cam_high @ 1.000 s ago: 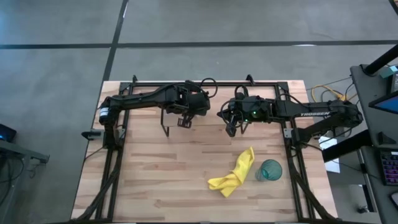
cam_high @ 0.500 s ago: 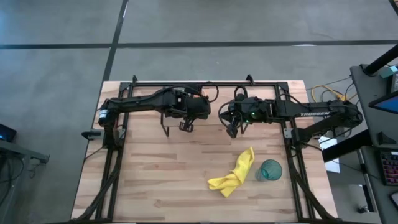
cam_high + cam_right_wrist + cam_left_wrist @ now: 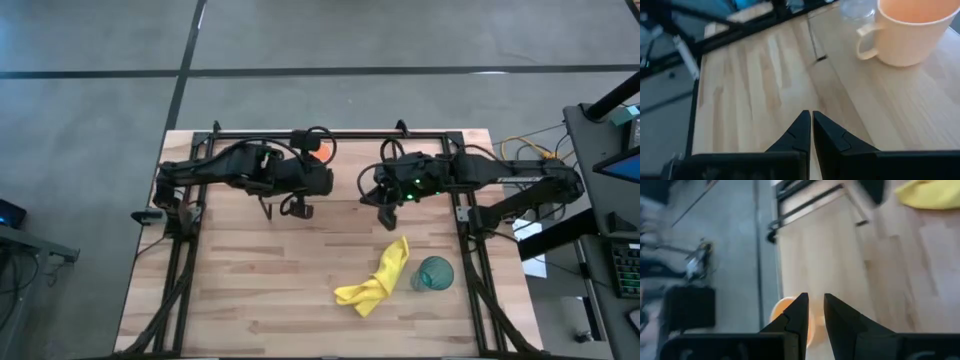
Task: Stack small to large cups/mugs on shelf
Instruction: Put the blue cup on the shelf
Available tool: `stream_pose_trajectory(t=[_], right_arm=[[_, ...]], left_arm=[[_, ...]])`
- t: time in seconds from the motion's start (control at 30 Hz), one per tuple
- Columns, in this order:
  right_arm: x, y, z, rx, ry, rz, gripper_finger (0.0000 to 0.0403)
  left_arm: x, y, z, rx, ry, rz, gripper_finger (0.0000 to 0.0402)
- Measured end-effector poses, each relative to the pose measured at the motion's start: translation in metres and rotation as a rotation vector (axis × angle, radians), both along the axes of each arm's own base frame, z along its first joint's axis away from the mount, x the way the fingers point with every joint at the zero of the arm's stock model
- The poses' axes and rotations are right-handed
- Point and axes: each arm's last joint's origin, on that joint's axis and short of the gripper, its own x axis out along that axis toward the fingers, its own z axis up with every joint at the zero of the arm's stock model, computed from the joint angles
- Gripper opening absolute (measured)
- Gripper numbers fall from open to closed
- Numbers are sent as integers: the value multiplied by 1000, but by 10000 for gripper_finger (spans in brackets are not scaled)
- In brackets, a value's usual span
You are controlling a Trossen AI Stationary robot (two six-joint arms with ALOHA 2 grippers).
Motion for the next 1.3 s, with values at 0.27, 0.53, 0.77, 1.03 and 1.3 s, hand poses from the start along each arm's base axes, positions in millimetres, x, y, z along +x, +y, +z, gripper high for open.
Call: stream_pose_trajectory(t=[0.27,0.53,0.77,1.03,1.3], right_arm=[[-41,29,43,33,223,78,13],[-69,59,29,183,509,52,13],[-79,88,13,220,602,79,13],[-85,106,-32,187,741,71,13],[-89,104,-66,132,832,39,13]], left_arm=[[-11,0,13,186,-70,169,46],[-40,-9,43,26,-300,211,46],[-92,-10,65,-399,-396,155,46],[-125,-7,47,-503,-223,236,46],[-130,-8,30,-530,-119,213,46]])
